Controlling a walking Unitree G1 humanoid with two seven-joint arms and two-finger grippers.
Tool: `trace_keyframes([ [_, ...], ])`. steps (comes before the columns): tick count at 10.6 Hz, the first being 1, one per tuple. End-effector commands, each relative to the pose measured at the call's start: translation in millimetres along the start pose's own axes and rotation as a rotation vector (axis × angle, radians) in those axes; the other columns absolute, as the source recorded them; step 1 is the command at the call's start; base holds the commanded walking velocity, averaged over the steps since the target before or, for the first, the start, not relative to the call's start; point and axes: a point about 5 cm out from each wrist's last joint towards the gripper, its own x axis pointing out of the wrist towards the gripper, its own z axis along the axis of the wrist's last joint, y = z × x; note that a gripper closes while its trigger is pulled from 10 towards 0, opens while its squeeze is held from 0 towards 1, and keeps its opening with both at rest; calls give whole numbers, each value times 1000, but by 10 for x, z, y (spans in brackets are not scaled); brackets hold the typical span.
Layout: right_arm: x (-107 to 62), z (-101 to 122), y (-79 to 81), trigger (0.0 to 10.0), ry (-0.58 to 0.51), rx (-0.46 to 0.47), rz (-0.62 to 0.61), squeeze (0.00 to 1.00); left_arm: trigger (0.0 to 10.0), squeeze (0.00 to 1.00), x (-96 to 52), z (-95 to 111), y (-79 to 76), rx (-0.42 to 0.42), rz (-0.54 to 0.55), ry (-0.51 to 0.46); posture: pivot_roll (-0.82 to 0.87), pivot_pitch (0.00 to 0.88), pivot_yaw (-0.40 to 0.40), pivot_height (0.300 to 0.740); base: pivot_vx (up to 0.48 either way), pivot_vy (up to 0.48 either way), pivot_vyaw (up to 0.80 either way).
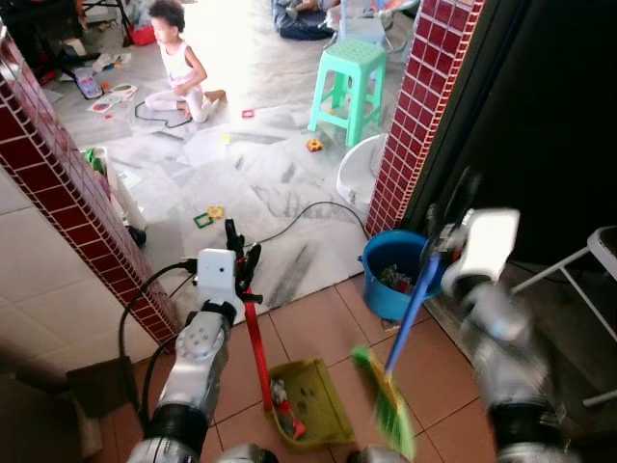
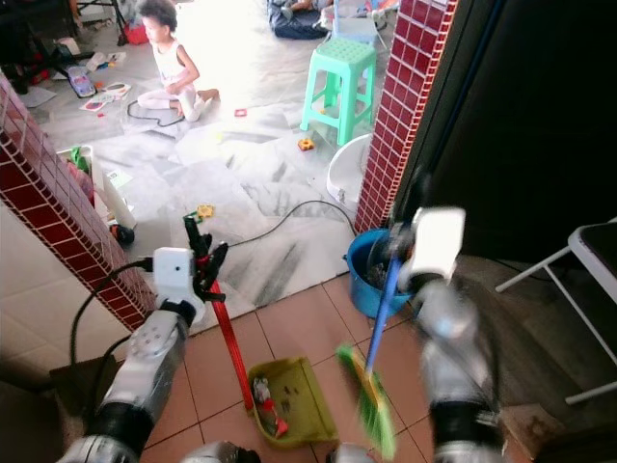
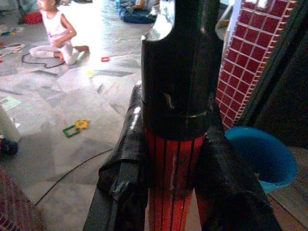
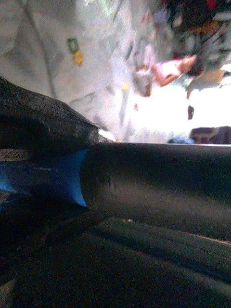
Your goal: Sweep floor
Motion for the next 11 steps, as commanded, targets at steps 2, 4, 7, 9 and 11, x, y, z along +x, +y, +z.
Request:
trace_keyframes([
  [2, -111, -93, -29, 10000, 9, -45, -52, 0, 10000, 0, -62, 78, 29, 15, -10, -38, -50, 0, 41, 740, 0, 0, -387],
  [4, -177, -212, -22, 10000, 42, -24, -72, 0, 10000, 0, -116, 3, -22, 8, -34, -1, -55, 0, 45, 740, 0, -178, -203],
  [7, -181, -222, -106, 10000, 36, -32, -113, 0, 10000, 0, -134, -9, -56, 1, -46, 13, -56, 0, 44, 740, 0, -384, 0],
  [9, -182, -210, -121, 10000, 24, -39, -117, 0, 10000, 0, -129, 13, -50, -3, -40, 12, -57, 0, 42, 740, 0, -384, 0],
  [11, -199, -220, -147, 10000, 22, -54, -121, 0, 10000, 0, -130, 13, -42, -5, -35, 13, -59, 0, 39, 740, 0, -386, 0],
])
